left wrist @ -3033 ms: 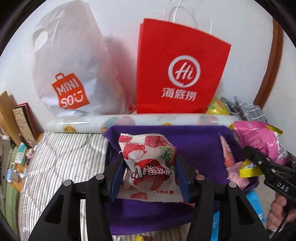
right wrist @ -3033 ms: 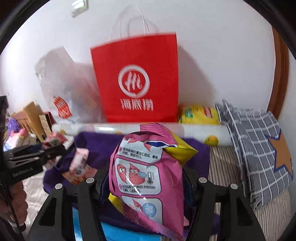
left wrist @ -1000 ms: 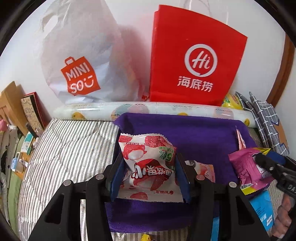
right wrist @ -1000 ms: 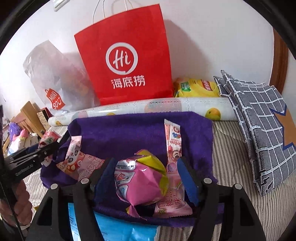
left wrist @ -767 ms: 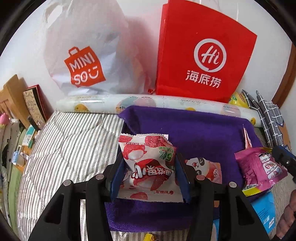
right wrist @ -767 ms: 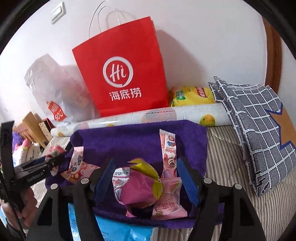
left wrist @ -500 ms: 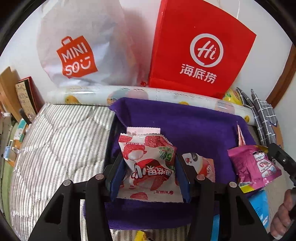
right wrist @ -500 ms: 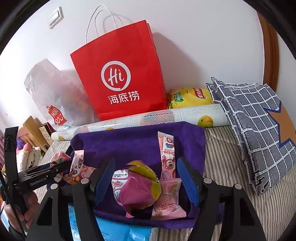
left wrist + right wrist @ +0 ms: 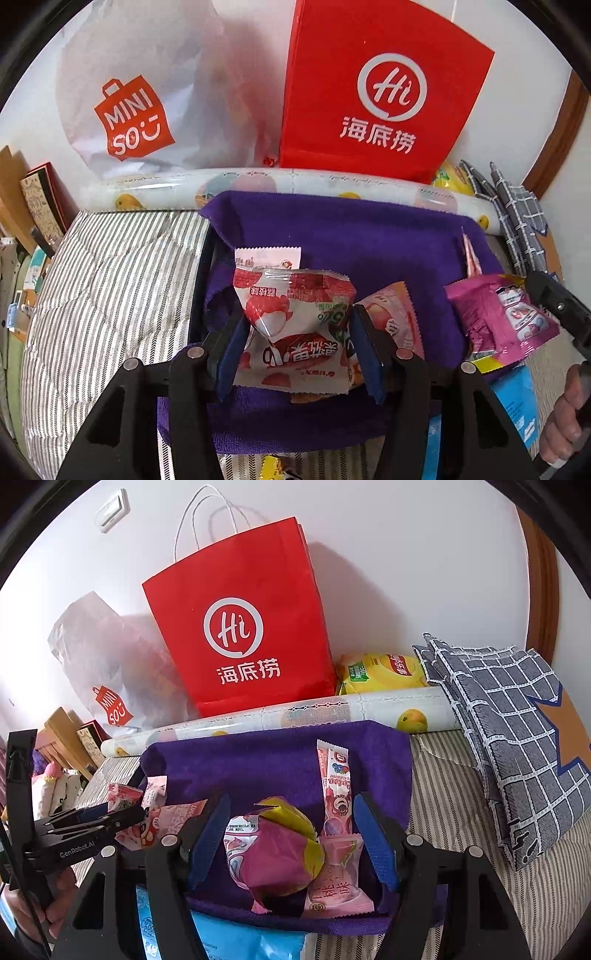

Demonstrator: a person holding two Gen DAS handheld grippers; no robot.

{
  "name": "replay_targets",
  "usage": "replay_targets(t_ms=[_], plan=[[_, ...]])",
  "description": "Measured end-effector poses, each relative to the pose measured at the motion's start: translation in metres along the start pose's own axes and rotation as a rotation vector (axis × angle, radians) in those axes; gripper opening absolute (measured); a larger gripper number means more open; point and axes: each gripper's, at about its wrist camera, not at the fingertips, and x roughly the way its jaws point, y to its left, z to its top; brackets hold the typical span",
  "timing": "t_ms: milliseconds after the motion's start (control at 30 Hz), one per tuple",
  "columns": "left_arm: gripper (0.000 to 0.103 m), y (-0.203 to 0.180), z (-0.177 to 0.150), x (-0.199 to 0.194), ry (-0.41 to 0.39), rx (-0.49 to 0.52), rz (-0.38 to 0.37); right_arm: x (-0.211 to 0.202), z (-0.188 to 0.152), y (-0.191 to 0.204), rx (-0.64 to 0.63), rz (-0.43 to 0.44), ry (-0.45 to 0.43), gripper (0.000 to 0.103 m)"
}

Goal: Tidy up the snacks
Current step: 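Lower both bags onto the purple towel and open both tools, then move back to the pile and grasp the blue snack bag with the right tool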

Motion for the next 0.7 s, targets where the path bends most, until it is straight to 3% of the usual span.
replay_targets(t_ms=[267,700], plan=[[0.065,-0.006,0.003,-0.02,-0.1,0.018,0.024,-0.004,0.001,0.002,-0.008,-0.005,-0.018,0.068],[0.065,-0.001,0.004,-0.023,-0.109,-0.011,0.024,-0.015,-0.005,0.013,-0.063,0.019,-0.068,0.068]])
